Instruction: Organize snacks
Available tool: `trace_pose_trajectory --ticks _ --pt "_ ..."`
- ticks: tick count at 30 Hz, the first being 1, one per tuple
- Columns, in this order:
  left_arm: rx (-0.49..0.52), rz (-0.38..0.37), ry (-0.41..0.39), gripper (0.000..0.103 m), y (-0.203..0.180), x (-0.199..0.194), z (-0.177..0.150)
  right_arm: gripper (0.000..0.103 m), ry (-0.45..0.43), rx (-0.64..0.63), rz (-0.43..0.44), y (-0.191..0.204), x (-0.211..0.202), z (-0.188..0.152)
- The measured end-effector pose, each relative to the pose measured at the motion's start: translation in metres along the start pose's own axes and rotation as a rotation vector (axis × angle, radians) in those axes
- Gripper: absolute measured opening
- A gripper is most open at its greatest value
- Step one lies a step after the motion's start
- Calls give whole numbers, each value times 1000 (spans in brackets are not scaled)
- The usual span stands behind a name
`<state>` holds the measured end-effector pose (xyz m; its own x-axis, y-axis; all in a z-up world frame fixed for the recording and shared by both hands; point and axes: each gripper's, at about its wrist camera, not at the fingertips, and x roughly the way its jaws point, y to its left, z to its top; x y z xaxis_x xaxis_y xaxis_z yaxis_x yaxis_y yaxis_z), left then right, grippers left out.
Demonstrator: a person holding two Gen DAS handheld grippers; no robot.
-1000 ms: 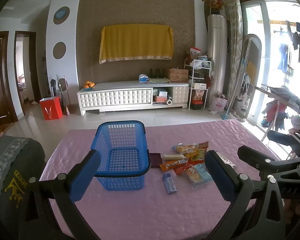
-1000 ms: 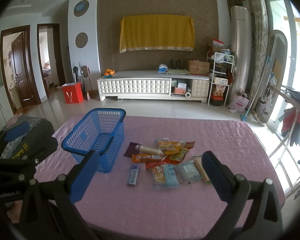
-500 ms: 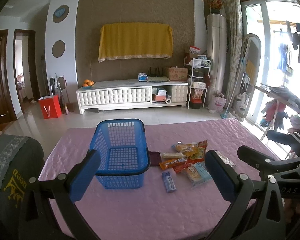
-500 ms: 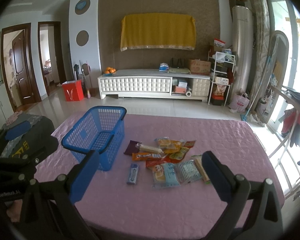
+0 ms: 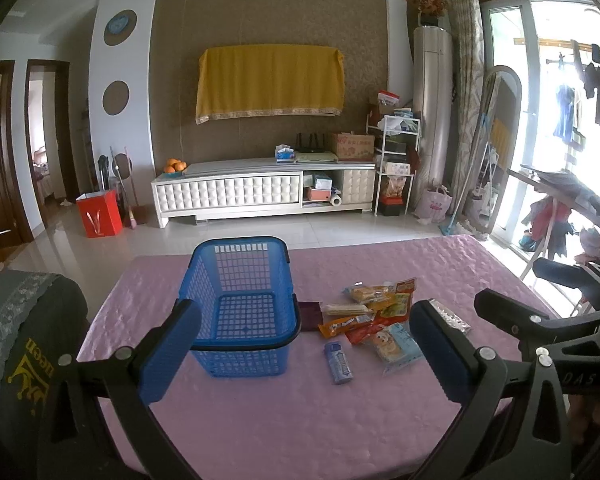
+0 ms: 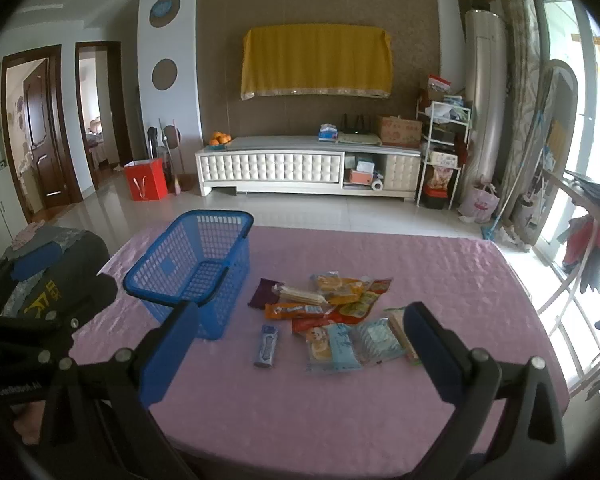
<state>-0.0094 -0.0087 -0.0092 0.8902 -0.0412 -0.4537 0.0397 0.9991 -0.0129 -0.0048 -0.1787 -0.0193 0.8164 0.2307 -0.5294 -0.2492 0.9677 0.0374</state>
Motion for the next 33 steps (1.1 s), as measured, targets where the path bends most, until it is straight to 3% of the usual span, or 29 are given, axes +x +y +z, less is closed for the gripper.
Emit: trace_pose_trajectory --ticks 9,19,21,24,28,33 --pt "12 6 -3 103 0 6 6 103 -7 -4 -3 2 1 0" --pt "6 -67 115 103 -20 61 21 103 -14 -34 -57 -29 22 12" --pt "9 -58 148 97 -25 76 17 103 15 -19 -50 -41 32 11" --pt "32 -14 203 76 -36 98 11 95 59 2 -23 -57 49 5" --pt "35 -17 297 73 -47 129 -8 84 136 36 10 -74 75 -9" --pt "38 -25 402 68 -53 163 -37 83 240 24 56 -80 110 -35"
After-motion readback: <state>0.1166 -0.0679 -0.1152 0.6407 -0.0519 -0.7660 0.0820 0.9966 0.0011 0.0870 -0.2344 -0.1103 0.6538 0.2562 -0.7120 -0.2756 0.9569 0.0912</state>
